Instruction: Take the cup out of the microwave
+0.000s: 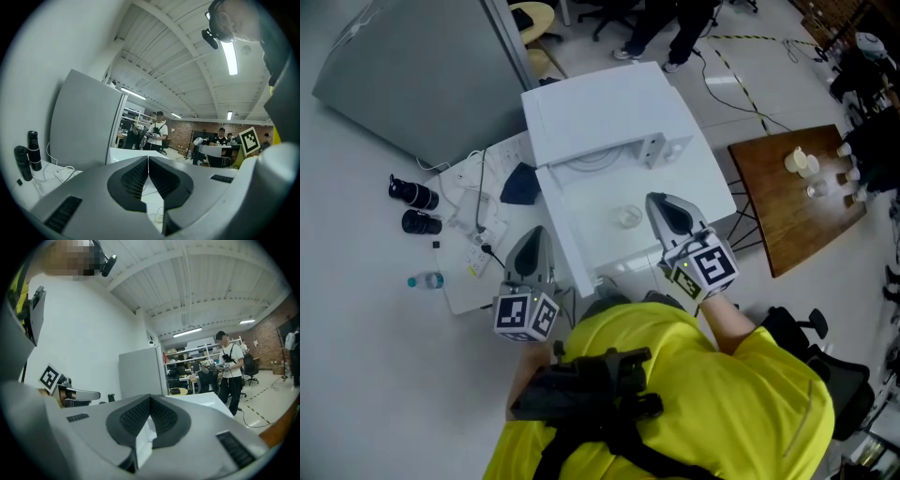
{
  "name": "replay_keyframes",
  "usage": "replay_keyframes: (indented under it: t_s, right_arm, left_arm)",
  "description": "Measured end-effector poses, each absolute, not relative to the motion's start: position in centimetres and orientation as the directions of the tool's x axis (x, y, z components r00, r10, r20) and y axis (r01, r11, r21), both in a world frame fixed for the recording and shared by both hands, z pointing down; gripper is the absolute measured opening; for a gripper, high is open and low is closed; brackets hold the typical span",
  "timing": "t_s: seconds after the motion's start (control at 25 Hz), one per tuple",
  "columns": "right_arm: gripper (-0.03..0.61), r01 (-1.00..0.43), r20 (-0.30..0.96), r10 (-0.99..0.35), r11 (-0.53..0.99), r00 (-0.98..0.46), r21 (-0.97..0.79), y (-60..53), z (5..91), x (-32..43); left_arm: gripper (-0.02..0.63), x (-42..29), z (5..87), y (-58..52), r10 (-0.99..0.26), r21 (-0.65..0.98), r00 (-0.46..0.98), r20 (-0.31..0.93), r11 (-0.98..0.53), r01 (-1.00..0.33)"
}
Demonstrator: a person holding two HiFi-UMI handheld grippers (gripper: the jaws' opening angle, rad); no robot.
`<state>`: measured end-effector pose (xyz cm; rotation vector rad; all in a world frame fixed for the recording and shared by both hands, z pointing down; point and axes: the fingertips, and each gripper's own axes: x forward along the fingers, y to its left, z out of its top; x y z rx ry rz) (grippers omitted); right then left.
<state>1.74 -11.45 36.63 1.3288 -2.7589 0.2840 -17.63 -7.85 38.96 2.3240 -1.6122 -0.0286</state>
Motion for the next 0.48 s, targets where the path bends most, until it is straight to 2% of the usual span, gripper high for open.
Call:
replay_keyframes:
  t_s: [0.48]
  right_arm:
    - [0.003,-0.783,0.134,-0.772,0.610,-0.622,-0.122,-10.4,36.5,5.2]
  left_arm:
    - [-0.003,-14.0,38.7,-7.4,-0.912,0.252,0.374,0.170,-0.327,-0.911]
